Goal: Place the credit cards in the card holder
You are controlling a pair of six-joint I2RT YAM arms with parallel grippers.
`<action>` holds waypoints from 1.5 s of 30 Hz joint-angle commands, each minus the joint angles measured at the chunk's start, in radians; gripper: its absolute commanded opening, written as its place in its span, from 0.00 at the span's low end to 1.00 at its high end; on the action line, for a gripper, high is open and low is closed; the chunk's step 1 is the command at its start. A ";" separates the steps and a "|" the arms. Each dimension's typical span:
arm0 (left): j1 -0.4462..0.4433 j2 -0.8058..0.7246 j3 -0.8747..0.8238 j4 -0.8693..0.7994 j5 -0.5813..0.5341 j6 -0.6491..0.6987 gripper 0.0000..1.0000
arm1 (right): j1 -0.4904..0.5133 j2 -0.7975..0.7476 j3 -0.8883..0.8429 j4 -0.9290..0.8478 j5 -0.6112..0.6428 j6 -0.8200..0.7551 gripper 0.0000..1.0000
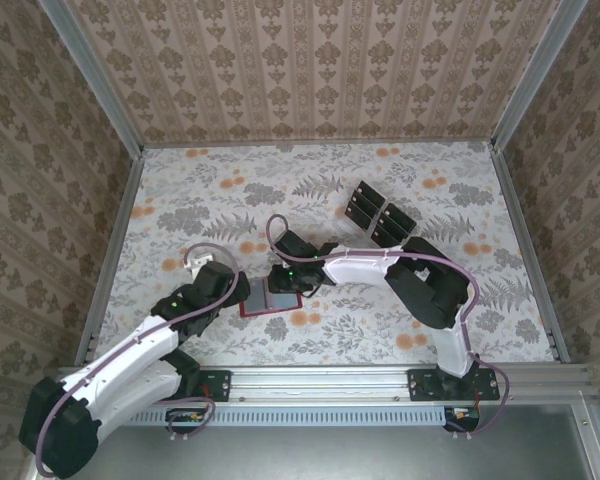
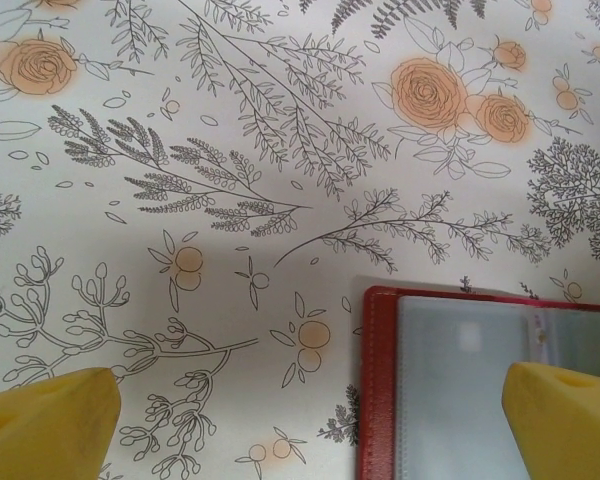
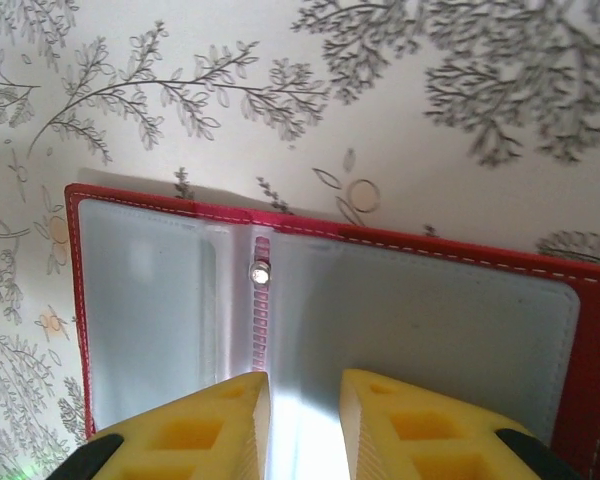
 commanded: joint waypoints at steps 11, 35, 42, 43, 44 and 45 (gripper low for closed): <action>0.003 0.064 0.006 0.059 0.038 0.049 1.00 | -0.019 -0.109 -0.119 -0.055 0.087 0.037 0.26; -0.004 0.220 0.084 0.124 0.157 0.125 1.00 | -0.420 -0.386 0.097 -0.634 0.498 -0.547 0.47; -0.008 0.217 0.085 0.117 0.163 0.124 1.00 | -0.453 -0.347 0.077 -0.637 0.551 -0.571 0.47; -0.010 0.218 0.086 0.116 0.163 0.124 1.00 | -0.454 -0.338 0.076 -0.634 0.550 -0.574 0.47; -0.011 0.219 0.087 0.116 0.164 0.123 1.00 | -0.455 -0.329 0.073 -0.631 0.552 -0.576 0.46; -0.011 0.218 0.089 0.117 0.164 0.123 1.00 | -0.454 -0.321 0.072 -0.628 0.552 -0.578 0.46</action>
